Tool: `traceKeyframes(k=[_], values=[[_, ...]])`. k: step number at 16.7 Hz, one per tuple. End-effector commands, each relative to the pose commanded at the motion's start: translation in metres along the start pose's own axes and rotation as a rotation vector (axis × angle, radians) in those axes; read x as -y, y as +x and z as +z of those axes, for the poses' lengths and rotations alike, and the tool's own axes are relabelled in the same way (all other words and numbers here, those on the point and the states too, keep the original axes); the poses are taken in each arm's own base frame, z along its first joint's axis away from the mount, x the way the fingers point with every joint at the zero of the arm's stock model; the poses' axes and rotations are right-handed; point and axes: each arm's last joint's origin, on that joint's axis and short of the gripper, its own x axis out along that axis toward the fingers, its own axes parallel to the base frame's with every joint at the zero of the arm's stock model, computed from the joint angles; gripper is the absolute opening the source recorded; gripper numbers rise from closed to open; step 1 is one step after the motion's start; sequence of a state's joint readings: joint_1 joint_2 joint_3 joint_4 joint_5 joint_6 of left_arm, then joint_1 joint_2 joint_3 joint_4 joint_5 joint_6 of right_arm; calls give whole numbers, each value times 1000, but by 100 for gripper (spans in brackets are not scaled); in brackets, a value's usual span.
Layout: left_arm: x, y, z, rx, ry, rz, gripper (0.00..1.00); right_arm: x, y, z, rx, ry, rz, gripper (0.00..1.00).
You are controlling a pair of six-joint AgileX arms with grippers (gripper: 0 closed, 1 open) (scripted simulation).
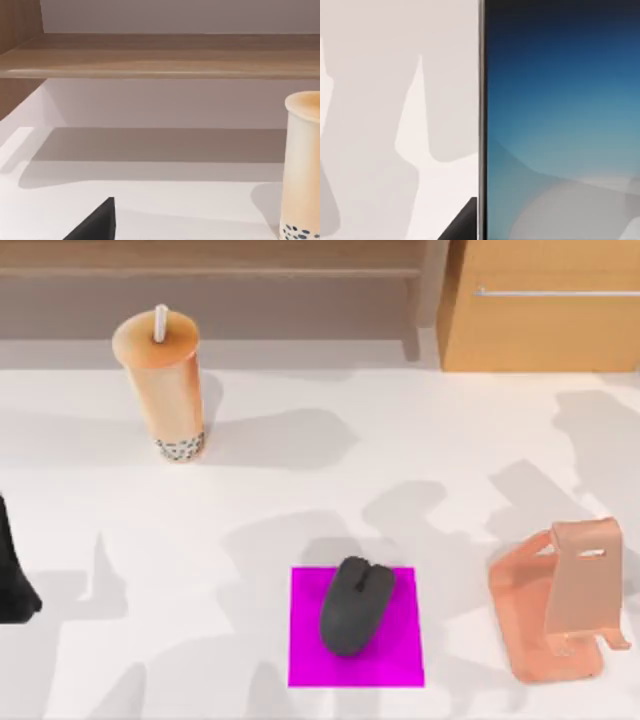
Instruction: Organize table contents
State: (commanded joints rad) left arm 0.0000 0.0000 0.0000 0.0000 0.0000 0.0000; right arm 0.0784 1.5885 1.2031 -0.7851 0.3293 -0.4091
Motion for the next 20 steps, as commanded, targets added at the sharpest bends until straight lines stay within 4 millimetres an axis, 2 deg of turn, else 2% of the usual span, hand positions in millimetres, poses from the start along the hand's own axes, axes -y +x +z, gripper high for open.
traceKeyframes(k=[5,9,15,20], values=[[0,0,0,0,0,0,100,-41,-48,-18,151,129,-99,0],[0,0,0,0,0,0,100,-70,-75,-43,272,227,-137,0],[0,0,0,0,0,0,100,-104,-100,-87,455,376,-139,0],[0,0,0,0,0,0,100,-135,-116,-129,647,458,-2,0]])
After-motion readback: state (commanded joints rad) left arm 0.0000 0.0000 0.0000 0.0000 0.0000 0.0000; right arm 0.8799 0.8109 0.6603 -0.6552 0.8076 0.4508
